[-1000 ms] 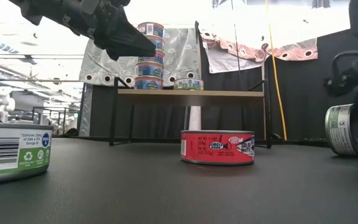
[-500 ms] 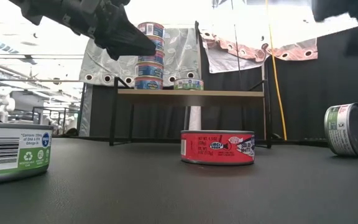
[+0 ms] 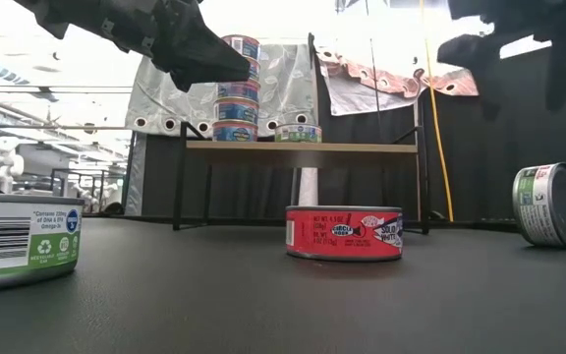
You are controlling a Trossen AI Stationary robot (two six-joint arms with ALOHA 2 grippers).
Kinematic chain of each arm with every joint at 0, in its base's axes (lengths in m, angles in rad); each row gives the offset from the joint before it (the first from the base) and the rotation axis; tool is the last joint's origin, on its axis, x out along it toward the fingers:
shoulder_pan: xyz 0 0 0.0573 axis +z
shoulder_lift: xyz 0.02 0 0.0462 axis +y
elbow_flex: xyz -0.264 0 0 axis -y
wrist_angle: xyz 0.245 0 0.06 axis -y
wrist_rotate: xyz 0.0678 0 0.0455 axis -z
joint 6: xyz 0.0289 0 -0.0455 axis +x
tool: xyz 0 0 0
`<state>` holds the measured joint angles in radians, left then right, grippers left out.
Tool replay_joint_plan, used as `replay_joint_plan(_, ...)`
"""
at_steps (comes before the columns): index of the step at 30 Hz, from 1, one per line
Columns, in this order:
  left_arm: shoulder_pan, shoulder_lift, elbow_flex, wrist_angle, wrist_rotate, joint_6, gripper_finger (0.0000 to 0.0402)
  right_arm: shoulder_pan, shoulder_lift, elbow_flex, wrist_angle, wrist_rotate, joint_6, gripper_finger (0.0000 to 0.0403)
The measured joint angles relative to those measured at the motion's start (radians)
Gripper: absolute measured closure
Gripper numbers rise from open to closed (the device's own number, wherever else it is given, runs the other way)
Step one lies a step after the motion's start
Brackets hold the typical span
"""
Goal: Stack canned seafood by type on shelf
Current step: Stack the green tuna can on top of the other green tuna can on the shelf
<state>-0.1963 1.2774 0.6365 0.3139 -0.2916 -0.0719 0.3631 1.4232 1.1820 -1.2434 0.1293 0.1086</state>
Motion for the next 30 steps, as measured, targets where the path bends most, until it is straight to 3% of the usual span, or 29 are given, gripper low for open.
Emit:
replay_joint_plan(6,0.000,0.000,0.000,0.000,0.000,0.000,0.0278,-0.064,0.047,-0.013,0.002,-0.126,-0.115,0.0093)
replay_joint_plan(11,-0.002,0.000,0.000,-0.001,0.013,0.000,0.0278,-0.101,0.053,-0.093,0.013,-0.162,-0.195,0.0094)
replay_joint_plan(18,-0.003,0.000,0.000,-0.001,0.018,0.000,0.0278,-0.133,0.050,-0.194,0.063,-0.100,-0.218,0.0094)
replay_joint_plan(25,-0.003,0.000,0.000,0.000,0.018,0.001,0.0278,-0.152,0.054,-0.237,0.124,-0.107,-0.219,0.0094)
replay_joint_plan(30,-0.003,0.000,0.000,-0.001,0.018,0.002,0.0278,-0.149,0.053,-0.241,0.087,-0.085,-0.060,0.0094)
